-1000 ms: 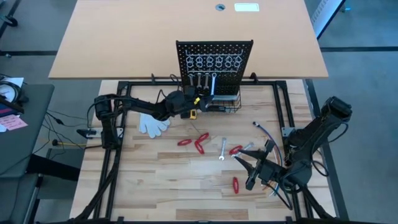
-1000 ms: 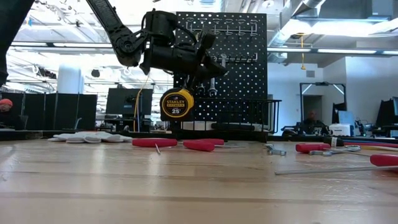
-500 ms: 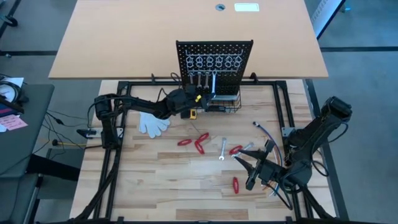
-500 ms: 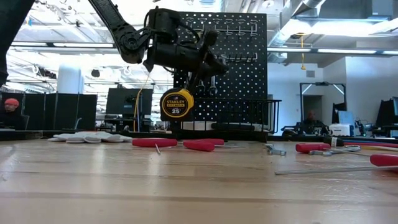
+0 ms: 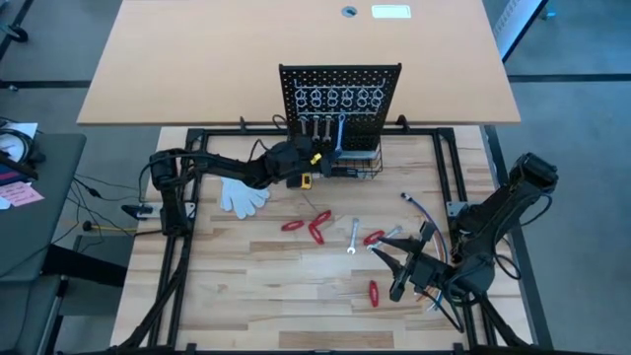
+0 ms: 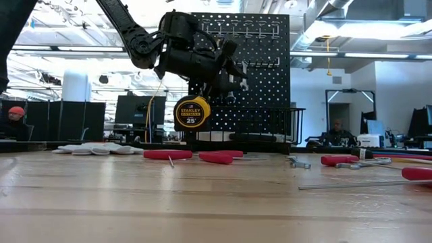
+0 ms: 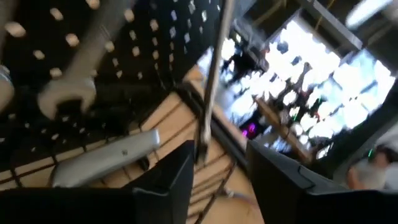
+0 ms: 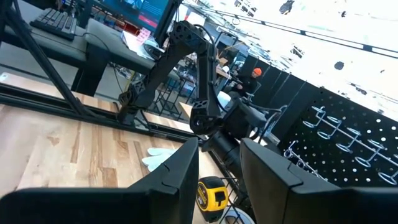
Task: Hang tools onto peg board
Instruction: Hang the silver wrench on the peg board
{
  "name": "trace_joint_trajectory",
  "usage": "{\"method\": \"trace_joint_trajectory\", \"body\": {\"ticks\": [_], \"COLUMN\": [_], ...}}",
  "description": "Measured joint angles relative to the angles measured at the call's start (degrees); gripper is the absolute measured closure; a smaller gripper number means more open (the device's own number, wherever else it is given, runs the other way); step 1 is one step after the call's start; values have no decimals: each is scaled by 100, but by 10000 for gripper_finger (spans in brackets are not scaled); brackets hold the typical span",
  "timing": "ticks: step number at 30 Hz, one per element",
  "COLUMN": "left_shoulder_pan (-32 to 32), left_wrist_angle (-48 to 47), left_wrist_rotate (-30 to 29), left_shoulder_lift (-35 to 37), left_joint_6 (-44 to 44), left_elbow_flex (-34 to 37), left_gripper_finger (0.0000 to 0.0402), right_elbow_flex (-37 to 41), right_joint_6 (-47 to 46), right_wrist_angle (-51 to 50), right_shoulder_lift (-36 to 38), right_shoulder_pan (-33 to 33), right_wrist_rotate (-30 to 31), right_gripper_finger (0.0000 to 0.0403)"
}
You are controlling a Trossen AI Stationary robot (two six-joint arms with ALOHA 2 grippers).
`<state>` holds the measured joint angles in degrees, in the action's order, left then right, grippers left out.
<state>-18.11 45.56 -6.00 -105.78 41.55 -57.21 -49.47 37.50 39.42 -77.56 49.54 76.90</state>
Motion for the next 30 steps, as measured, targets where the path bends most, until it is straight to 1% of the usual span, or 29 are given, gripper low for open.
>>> {"method": "trace_joint_trajectory", "body": {"ticks": [3,6,11,14,18,22,26,28,30], "left_shoulder_pan": [46,68,116,284,736,1447,2166,2396,2523], "left_wrist_angle": [-267,-645,-1276,-1646,-2534,-3446,-3791,-3782,-3755], "left_wrist_rotate": [284,452,405,255,-441,-1534,-2772,-3130,-3291], "left_shoulder_lift": [2,25,139,294,780,1359,1797,1974,2177], "left_joint_6": [-348,-511,-761,-1043,-1426,-1795,-2088,-2212,-2311], "left_elbow_flex": [0,0,-6,-4,-4,2,3,4,4], "left_gripper_finger": [248,247,249,249,249,249,250,250,250], "right_elbow_flex": [0,0,0,1,2,2,2,2,2], "right_joint_6": [4,33,50,113,165,157,115,116,114], "right_wrist_angle": [-2,-2,-4,-4,-47,-172,-195,-189,-180], "right_shoulder_lift": [0,0,-2,-2,-2,-2,-4,-4,-4], "right_shoulder_pan": [49,119,184,177,186,225,294,297,297], "right_wrist_rotate": [0,0,2,2,4,7,15,21,29], "right_gripper_finger": [275,275,275,275,275,275,275,275,275]}}
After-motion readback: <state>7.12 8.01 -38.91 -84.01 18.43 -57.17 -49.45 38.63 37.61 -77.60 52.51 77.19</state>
